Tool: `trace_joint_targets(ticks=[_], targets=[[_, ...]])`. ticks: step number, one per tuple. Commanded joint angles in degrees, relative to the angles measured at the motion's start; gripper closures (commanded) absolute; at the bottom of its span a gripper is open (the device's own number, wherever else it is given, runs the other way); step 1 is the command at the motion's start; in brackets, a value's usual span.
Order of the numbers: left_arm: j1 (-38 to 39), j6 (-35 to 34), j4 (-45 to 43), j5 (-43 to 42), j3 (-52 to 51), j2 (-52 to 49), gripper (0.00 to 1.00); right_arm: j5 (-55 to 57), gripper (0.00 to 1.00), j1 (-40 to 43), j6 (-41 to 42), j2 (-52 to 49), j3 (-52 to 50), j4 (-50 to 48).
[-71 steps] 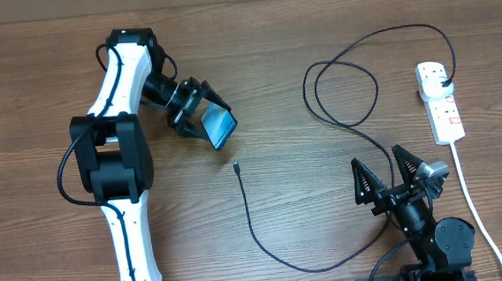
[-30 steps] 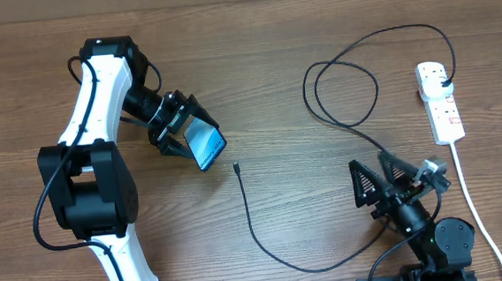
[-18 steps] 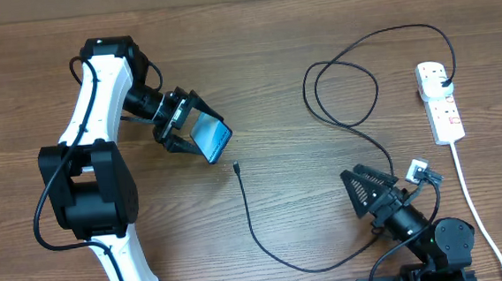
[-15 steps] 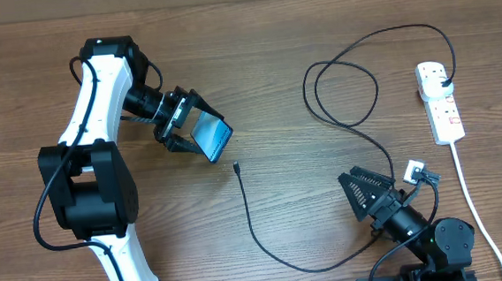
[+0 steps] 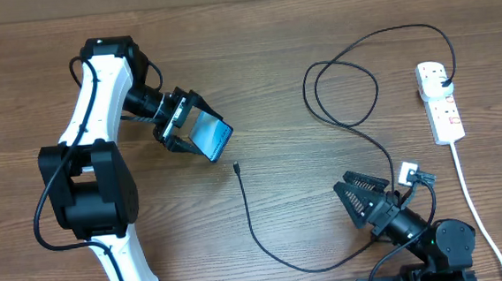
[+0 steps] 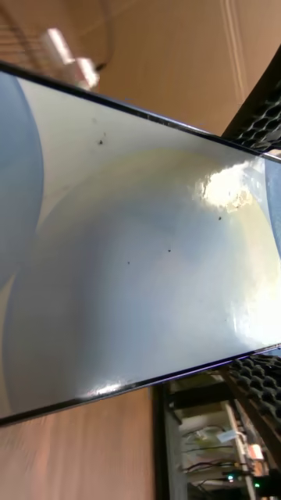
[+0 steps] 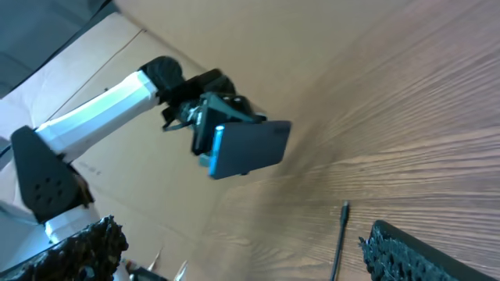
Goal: Plug charger to phone and switch on socket
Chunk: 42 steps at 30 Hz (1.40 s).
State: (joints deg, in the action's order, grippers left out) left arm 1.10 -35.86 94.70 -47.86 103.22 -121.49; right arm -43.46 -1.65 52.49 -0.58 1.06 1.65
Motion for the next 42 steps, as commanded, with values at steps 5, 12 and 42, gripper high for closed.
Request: trace_joint_targets(ticks=[5, 12, 42], targets=[[1.2, -10.4, -7.8, 6.9, 0.0, 2.4, 0.95, 8.3, 0.01, -4.9, -3.5, -5.3, 5.4, 3.7], [3.8, -14.6, -13.5, 9.6, 0.0, 2.4, 0.95, 16.2, 0.01, -11.1, -5.0, -24.4, 9.2, -1.8], [5.0, -23.1, -19.8, 12.5, 0.0, 2.4, 0.95, 28.2, 0.1, -34.0, -9.5, -91.3, 47.4, -15.5]])
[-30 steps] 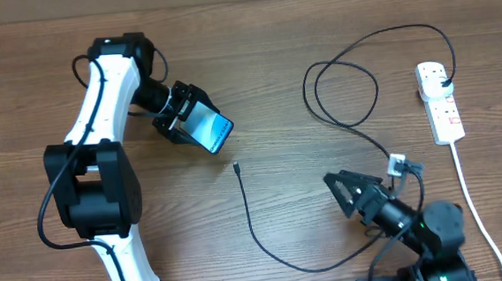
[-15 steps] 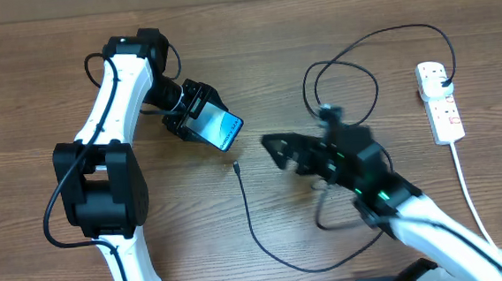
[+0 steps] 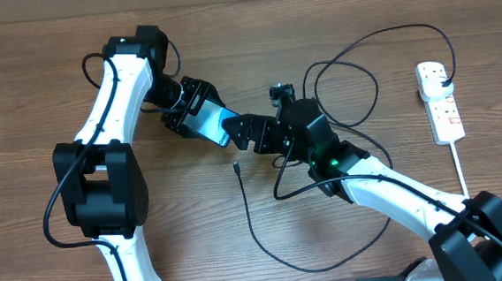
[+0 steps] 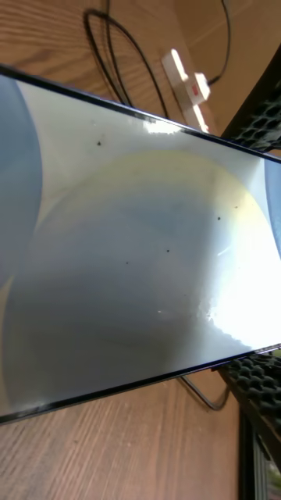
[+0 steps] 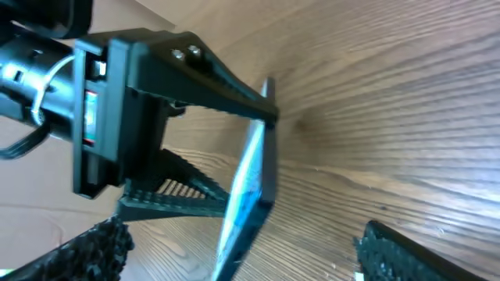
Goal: Plug charger to phone and switch on socket
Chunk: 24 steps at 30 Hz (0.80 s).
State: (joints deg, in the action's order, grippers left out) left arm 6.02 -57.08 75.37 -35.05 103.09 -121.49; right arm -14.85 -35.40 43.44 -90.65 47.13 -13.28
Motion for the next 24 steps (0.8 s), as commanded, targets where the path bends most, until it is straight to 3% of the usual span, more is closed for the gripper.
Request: trace_joint_targets(ticks=[1, 8, 24], targets=[[0.0, -1.9, -0.9, -0.3, 0.1, 2.4, 0.95, -1.1, 0.1, -0.3, -0.4, -1.8, 1.4, -0.9], [0.1, -2.3, -1.9, -0.3, 0.1, 2.4, 0.95, -1.7, 0.13, -1.7, -0.2, -5.8, 1.7, -5.8], [0.5, -2.8, -2.7, -0.3, 0.1, 2.4, 0.95, 1.3, 0.3, -1.7, 0.0, -13.6, 9.6, -5.6]])
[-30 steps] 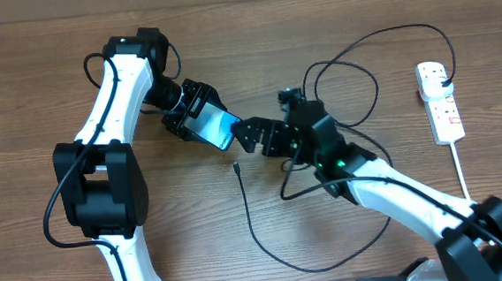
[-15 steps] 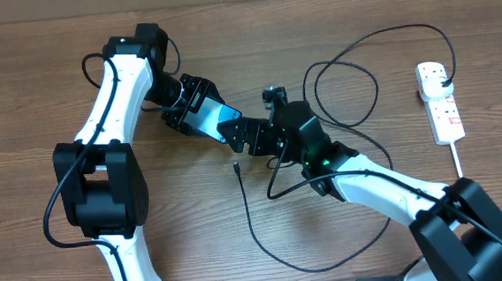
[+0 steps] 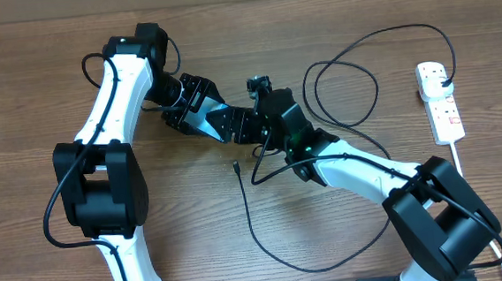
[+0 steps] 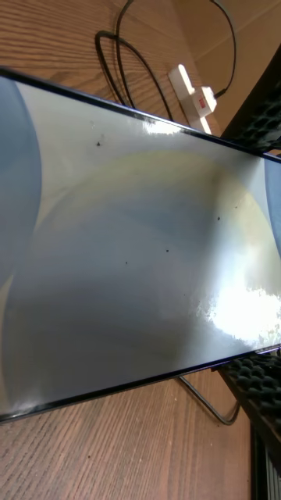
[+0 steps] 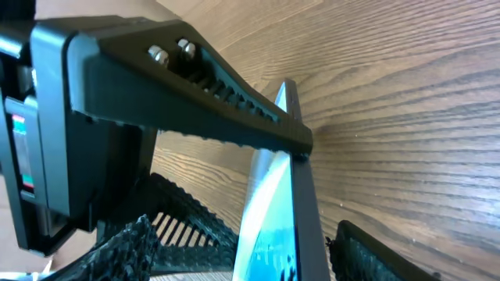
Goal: Plug charger to phone and switch on socket
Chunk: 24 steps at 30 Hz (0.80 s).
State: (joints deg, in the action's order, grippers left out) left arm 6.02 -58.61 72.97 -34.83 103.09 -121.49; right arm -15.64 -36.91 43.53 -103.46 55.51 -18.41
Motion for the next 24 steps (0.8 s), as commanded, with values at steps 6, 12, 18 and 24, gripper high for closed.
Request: trace_joint_targets(ticks=[6, 12, 18, 24], targets=[[0.5, -1.9, -0.9, -0.5, 0.1, 2.4, 0.95, 2.1, 0.33, -0.2, -0.1, -2.6, 2.3, -0.8], [0.5, -1.9, -0.9, -0.5, 0.1, 2.4, 0.95, 2.0, 0.5, -0.2, -0.1, -3.5, 3.5, -0.8], [0.5, -1.9, -1.2, -0.5, 0.1, 2.4, 0.95, 2.1, 0.62, -0.2, -0.1, -3.6, 3.5, -0.2], [0.7, -1.9, -1.2, 0.2, 0.1, 2.4, 0.95, 2.1, 0.71, -0.2, -0.1, -3.6, 3.5, -0.2]])
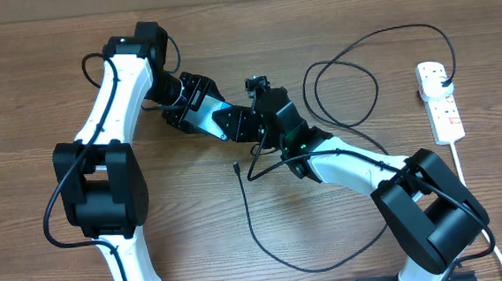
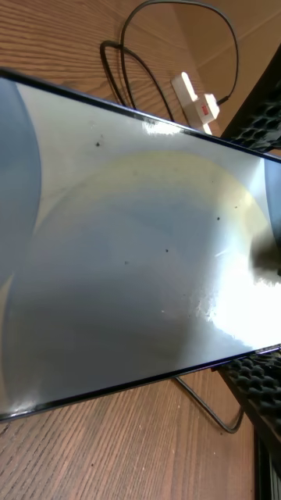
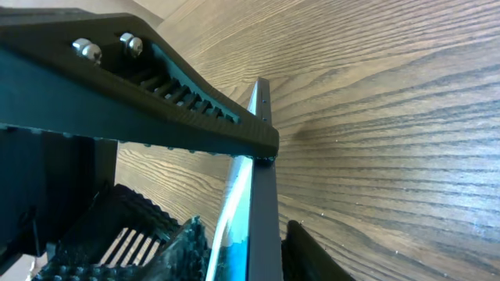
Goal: Plug charger to phone and switch on socket
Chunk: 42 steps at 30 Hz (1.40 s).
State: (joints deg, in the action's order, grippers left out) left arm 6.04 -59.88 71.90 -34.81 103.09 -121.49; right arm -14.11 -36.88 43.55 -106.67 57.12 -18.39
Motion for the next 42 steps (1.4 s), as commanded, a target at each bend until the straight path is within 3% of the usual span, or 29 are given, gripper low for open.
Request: trace_joint_targets(ticks=[1, 10, 19, 24, 25, 27, 28, 29, 42], targets=[[0.7, -0.6, -0.1, 0.6, 0.1, 2.4, 0.95, 0.5, 0.71, -0.2, -0.1, -0.4, 1.9, -0.2], [0.7, -0.6, -0.4, 2.4, 0.1, 2.4, 0.95, -3.6, 0.75, -0.2, 1.3, -0.4, 1.9, 0.7], [0.7, -0.6, -0.6, 2.4, 0.1, 2.3, 0.95, -6.9, 0.85, -0.2, 2.9, -0.4, 1.9, 0.7], [0.7, -0.6, -0.6, 2.6, 0.1, 2.4, 0.94, -7.3, 0.96, -0.2, 3.1, -0.4, 1.9, 0.7], [0.7, -0.6, -0.6, 2.6, 0.1, 2.4, 0.83, -7.5, 0.96, -0.2, 3.1, -0.4, 1.9, 0.7], [0.7, -0.2, -0.6, 2.1, 0.1, 2.3, 0.43, -7.3, 0.96, -0.2, 3.1, -0.4, 1.9, 0.7], [0.7, 0.6, -0.7, 1.7, 0.1, 2.4, 0.15, -6.9, 0.96, -0.2, 3.0, -0.4, 1.9, 0.8], [0.7, 1.5, -0.8, 1.7, 0.1, 2.4, 0.0, -6.4, 0.96, -0.2, 2.9, -0.4, 1.9, 0.9], [-0.9, 19.7, -0.1, -0.3, 0.2, 3.1, 0.0, -12.4, 0.96, 4.7, 1.8, -0.1, 1.9, 0.9]])
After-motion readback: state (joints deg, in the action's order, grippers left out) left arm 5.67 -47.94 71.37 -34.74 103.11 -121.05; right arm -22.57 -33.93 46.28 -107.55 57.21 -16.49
